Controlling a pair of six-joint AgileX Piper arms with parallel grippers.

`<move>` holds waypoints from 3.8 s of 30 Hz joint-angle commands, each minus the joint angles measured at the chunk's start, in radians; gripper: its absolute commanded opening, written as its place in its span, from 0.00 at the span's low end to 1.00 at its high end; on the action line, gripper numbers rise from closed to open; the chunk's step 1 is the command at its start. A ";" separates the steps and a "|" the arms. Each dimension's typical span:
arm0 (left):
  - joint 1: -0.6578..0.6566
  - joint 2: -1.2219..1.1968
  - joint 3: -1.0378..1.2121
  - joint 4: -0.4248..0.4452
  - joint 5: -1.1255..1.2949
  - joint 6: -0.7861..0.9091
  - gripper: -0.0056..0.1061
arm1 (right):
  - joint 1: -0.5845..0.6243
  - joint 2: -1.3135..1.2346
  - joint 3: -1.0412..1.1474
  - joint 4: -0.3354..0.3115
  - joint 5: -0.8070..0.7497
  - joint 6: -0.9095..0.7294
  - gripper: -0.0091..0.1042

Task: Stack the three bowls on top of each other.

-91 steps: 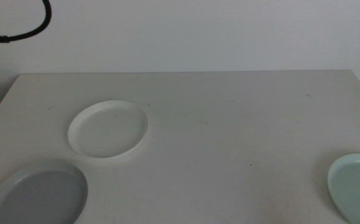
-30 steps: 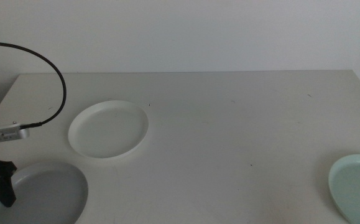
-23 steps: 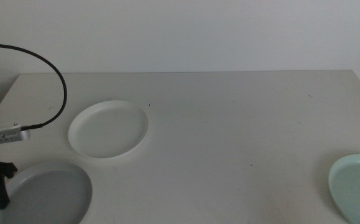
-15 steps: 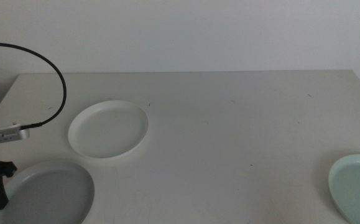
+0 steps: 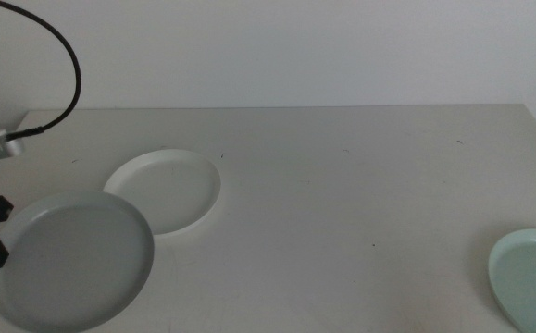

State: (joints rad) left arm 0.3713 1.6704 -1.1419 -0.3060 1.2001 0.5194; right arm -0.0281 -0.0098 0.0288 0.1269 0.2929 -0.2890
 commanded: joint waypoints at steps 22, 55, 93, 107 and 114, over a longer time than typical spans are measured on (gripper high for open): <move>-0.554 0.007 -0.252 -0.163 0.081 -0.362 0.05 | -0.008 -0.027 -0.006 -0.010 -0.078 -0.013 0.46; -0.743 0.302 -0.314 -0.282 -0.273 -0.368 0.05 | -0.008 -0.027 -0.006 -0.010 -0.078 -0.013 0.46; -0.720 0.077 -0.480 0.005 -0.080 -0.434 0.99 | -0.008 -0.027 -0.006 -0.010 -0.078 -0.013 0.46; -0.707 -0.146 -0.520 0.489 -0.039 -0.656 0.99 | -0.008 -0.027 -0.006 -0.010 -0.078 -0.013 0.46; -0.555 -0.145 -0.520 0.349 -0.060 -0.575 0.99 | -0.008 -0.027 -0.006 -0.010 -0.078 -0.013 0.46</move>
State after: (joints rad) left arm -0.2105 1.5643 -1.6327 0.0806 1.1937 -0.0843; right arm -0.0281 -0.0098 0.0288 0.1269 0.2929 -0.2890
